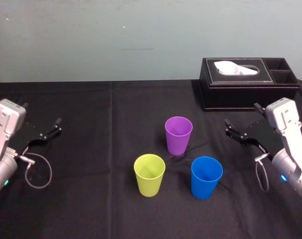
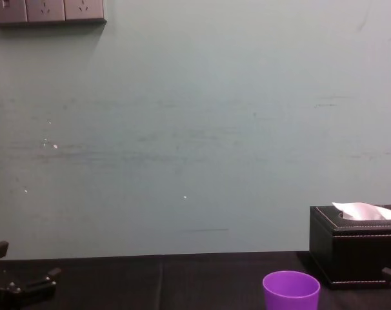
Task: Stack the three plastic cups sequentially using one hand.
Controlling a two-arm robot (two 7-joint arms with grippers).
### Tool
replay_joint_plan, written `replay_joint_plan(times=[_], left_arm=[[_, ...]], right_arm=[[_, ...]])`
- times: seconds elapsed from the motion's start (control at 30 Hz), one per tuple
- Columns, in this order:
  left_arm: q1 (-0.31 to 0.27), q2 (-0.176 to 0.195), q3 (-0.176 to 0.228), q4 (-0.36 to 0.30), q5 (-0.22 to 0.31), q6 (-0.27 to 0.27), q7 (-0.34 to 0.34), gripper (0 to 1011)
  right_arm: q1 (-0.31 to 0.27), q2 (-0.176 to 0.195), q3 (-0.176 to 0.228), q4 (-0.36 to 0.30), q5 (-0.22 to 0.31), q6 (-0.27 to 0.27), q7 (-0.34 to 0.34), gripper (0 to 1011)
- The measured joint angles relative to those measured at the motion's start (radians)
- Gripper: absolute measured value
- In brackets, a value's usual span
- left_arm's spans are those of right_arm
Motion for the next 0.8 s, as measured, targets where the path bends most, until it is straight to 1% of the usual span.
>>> replay_joint_plan(times=[0.27, 0.47, 0.57, 0.63, 0.7, 0.8], left_arm=[[0.0, 0.0, 0.0, 0.0, 0.0, 0.0, 0.0, 1010], [0.0, 0.0, 0.0, 0.0, 0.0, 0.0, 0.0, 1010], [0.0, 0.0, 0.0, 0.0, 0.0, 0.0, 0.0, 1010], [0.0, 0.0, 0.0, 0.0, 0.0, 0.0, 0.0, 1010], [0.0, 0.0, 0.0, 0.0, 0.0, 0.0, 0.0, 1010], [0.0, 0.0, 0.0, 0.0, 0.0, 0.0, 0.0, 1010]], right_arm=[[0.0, 0.0, 0.0, 0.0, 0.0, 0.0, 0.0, 1003], [-0.039, 0.015, 0.03, -0.032, 0.001, -0.027, 0.013, 1003], [-0.073, 0.033, 0.056, -0.065, 0.017, -0.045, 0.033, 1003], [-0.08, 0.037, 0.062, -0.072, 0.023, -0.048, 0.039, 1003], [-0.103, 0.051, 0.079, -0.093, 0.042, -0.055, 0.06, 1003], [-0.144, 0.079, 0.109, -0.128, 0.085, -0.065, 0.102, 1003]])
